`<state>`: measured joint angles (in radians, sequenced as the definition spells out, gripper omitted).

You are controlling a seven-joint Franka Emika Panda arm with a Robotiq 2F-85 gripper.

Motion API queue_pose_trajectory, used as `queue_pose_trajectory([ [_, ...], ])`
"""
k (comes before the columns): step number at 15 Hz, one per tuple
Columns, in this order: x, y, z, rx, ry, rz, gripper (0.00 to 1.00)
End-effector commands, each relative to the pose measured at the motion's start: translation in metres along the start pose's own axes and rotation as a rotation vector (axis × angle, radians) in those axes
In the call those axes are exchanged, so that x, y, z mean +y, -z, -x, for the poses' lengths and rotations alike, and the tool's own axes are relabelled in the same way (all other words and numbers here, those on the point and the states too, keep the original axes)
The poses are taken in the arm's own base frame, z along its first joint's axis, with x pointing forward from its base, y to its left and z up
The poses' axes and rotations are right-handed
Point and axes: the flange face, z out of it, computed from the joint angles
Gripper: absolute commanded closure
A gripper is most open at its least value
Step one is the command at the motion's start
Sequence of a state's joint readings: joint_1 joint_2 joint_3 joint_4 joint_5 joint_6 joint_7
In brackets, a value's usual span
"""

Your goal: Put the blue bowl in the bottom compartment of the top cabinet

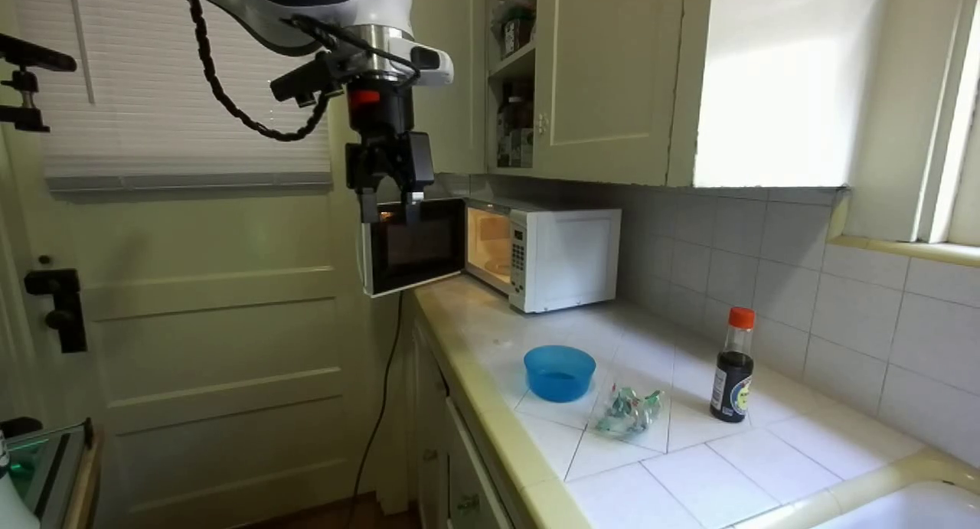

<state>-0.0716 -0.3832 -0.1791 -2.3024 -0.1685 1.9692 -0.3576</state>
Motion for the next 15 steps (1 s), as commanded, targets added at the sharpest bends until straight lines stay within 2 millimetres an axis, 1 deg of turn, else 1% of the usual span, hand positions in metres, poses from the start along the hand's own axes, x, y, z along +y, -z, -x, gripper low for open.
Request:
queue_pose_trajectory([
  [1,0.018,-0.014,-0.024,-0.023,0.178,0.097,0.00],
  [4,0.017,-0.028,-0.056,0.006,0.323,0.142,0.00],
  [7,0.016,-0.061,-0.096,0.032,0.444,0.066,0.00],
  [10,0.019,-0.090,-0.124,-0.010,0.522,0.023,0.00],
  [12,0.028,-0.110,-0.135,-0.046,0.543,-0.003,0.00],
  [13,0.036,-0.117,-0.136,-0.063,0.526,-0.010,0.00],
  [14,0.042,-0.122,-0.137,-0.069,0.514,-0.027,0.00],
  [15,0.046,-0.117,-0.132,-0.048,0.515,-0.048,0.00],
])
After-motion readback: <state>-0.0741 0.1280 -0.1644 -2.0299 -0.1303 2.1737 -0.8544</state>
